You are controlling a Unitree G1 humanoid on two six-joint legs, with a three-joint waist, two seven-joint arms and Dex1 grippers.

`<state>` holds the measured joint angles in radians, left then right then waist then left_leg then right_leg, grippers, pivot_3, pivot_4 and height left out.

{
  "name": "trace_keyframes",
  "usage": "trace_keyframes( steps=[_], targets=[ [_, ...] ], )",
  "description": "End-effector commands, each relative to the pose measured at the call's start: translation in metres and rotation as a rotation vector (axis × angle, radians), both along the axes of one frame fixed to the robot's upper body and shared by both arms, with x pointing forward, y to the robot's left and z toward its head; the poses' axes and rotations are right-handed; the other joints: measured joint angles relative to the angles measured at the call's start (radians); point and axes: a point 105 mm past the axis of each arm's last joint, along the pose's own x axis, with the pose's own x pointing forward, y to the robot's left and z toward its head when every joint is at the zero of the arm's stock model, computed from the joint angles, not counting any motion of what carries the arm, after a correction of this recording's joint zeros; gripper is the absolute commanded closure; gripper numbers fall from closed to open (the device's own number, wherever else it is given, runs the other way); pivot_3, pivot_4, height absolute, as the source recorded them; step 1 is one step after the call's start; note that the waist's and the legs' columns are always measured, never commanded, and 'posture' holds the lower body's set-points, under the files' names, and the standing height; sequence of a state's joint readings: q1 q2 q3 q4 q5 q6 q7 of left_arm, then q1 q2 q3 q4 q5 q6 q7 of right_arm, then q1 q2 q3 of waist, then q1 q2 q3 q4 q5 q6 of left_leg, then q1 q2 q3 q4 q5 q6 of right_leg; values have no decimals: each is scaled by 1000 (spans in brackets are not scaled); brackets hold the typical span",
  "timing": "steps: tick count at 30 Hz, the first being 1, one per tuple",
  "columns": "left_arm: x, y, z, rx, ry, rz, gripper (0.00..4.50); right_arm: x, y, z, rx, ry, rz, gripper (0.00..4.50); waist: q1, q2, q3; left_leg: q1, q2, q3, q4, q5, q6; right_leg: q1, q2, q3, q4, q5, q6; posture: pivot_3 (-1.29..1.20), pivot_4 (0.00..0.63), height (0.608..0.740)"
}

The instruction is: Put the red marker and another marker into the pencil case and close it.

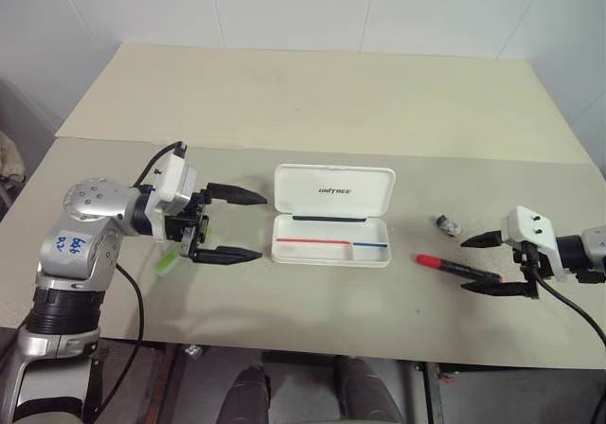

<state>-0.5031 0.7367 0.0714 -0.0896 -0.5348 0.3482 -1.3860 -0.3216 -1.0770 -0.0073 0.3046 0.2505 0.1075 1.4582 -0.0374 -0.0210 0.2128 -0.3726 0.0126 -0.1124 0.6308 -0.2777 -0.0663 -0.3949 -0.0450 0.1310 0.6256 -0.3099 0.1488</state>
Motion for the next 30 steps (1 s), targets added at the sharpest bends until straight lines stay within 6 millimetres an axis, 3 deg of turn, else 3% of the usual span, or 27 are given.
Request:
trace_keyframes(
  steps=[1,2,5,15,21,30],
  targets=[
    [-8,3,12,-17,-52,-4,16,-1,-10,-7,-36,52,-2,0,0,0,0,0,0,0,0,0,0,0,0,0,0,0,0,0,150,740],
    [-8,5,11,-15,-54,0,16,0,-11,-11,-32,70,-3,0,0,0,0,0,0,0,0,0,0,0,0,0,0,0,0,0,150,740],
    [-8,8,11,-8,-59,7,0,2,-11,-18,-6,97,-3,577,-2,0,0,1,0,0,1,0,0,1,0,0,0,0,0,0,150,740],
    [-4,4,13,-12,-92,5,0,14,-5,-22,46,21,8,3909,-16,0,0,2,1,0,0,0,0,2,0,0,0,0,0,0,150,740],
    [1,2,15,-11,-119,-4,0,19,-9,-19,29,-41,7,3915,-21,-1,0,3,1,0,1,0,0,3,0,0,1,0,0,0,150,740],
    [3,11,8,11,-111,-4,0,18,29,18,45,-89,168,3915,-23,2,1,2,1,0,1,0,0,1,1,0,2,0,0,0,150,740]
  ],
)
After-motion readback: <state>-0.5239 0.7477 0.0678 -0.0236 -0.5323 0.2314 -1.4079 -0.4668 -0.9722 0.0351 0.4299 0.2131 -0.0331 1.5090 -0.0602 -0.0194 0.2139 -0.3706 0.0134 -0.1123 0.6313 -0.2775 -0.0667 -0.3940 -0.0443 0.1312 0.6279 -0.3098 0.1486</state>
